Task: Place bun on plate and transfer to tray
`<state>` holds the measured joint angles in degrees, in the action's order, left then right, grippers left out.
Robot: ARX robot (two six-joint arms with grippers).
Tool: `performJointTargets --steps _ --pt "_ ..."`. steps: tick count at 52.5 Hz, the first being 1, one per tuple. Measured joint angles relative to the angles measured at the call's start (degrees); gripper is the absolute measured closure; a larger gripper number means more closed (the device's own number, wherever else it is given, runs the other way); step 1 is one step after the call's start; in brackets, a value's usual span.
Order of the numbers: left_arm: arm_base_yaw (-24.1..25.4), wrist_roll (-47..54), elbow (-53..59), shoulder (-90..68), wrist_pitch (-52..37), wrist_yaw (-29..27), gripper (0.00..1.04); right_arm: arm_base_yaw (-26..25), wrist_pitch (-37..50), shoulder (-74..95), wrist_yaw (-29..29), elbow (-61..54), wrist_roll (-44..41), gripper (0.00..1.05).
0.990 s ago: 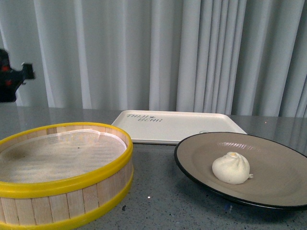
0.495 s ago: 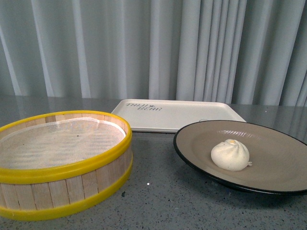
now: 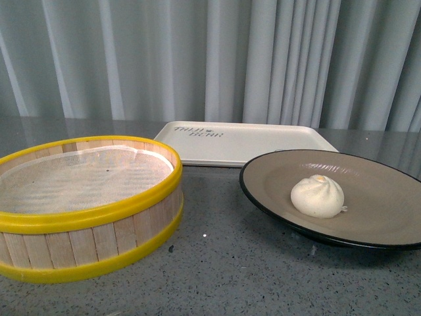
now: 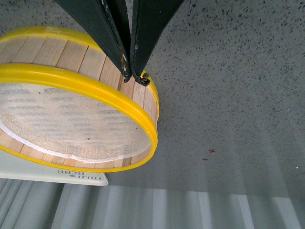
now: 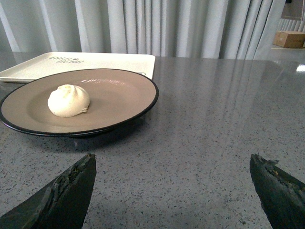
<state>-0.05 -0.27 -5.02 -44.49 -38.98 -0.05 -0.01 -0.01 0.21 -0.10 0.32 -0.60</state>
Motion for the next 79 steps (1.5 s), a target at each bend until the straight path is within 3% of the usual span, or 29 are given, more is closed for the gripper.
performJointTargets --steps 14,35,67,71,79 --pt "0.00 -0.02 3.48 7.58 2.84 0.02 1.01 0.00 0.00 0.00 0.02 0.00 0.00 0.08" --pt "0.00 0.00 3.52 22.23 16.61 0.02 1.01 0.00 0.00 0.00 0.02 0.00 0.00 0.08" --pt "0.00 0.00 3.52 34.45 28.74 0.02 1.01 0.00 0.00 0.00 0.02 0.00 0.00 0.08" --pt "0.00 0.00 3.52 41.44 37.77 0.04 1.01 0.00 0.00 0.00 0.02 0.00 0.00 0.08" --pt "0.00 0.00 3.52 44.22 38.84 0.04 1.01 0.00 0.00 0.00 0.00 0.00 0.00 0.08"
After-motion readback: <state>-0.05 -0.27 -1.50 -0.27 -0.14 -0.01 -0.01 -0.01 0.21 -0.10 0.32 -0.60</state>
